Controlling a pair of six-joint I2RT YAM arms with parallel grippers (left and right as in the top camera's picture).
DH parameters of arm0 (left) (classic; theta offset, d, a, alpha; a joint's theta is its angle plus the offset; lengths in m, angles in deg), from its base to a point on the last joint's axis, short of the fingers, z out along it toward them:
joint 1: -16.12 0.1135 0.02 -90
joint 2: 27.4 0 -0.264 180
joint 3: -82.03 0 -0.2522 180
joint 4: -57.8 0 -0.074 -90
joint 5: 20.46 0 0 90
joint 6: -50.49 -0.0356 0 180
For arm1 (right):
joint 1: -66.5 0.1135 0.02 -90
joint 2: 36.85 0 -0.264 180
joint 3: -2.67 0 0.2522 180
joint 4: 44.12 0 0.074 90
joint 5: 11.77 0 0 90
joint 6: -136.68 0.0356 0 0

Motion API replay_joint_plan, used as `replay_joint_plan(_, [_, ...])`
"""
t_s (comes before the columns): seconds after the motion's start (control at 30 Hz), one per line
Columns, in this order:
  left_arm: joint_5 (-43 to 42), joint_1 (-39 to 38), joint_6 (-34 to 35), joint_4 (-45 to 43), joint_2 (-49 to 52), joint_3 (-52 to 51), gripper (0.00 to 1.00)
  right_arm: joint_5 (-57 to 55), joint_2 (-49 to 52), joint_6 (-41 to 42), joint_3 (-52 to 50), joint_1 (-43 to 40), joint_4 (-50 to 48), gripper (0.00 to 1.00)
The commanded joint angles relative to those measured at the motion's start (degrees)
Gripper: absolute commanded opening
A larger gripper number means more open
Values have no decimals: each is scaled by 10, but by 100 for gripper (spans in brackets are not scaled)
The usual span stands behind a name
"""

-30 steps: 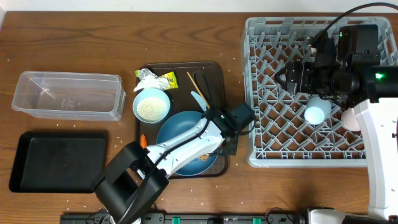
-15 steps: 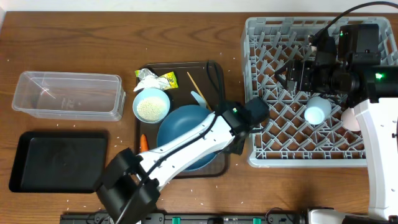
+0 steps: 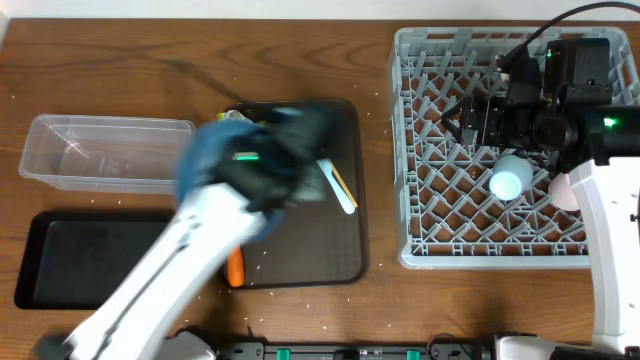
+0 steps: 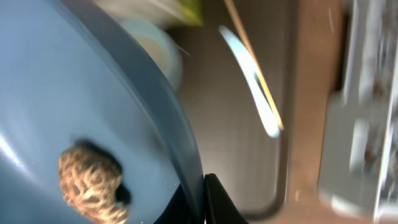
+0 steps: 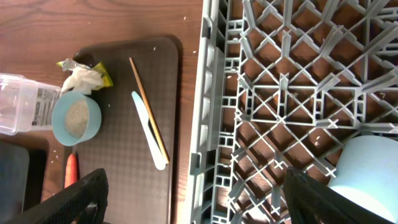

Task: Sort waste into correct bins and load items into the dishwasher rack
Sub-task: 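Lift the blue plate and tip the cookie onto the black tray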

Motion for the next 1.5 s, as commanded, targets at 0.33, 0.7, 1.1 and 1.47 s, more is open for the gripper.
replay_joint_plan(0.33, [-327, 551, -204, -27, -200, -1, 6, -2, 1, -6, 0, 5, -1, 84])
replay_joint_plan(0.7, [-549, 775, -242, -193, -193, -200, 6, -2, 1, -6, 0, 5, 9, 84])
replay_joint_plan(1.1, [-768, 921, -314, -283, -192, -310, 6, -2, 1, -6, 0, 5, 14, 84])
replay_joint_plan(1.47, [-950, 1004, -472, -245, -192, -314, 6, -2, 1, -6, 0, 5, 14, 85])
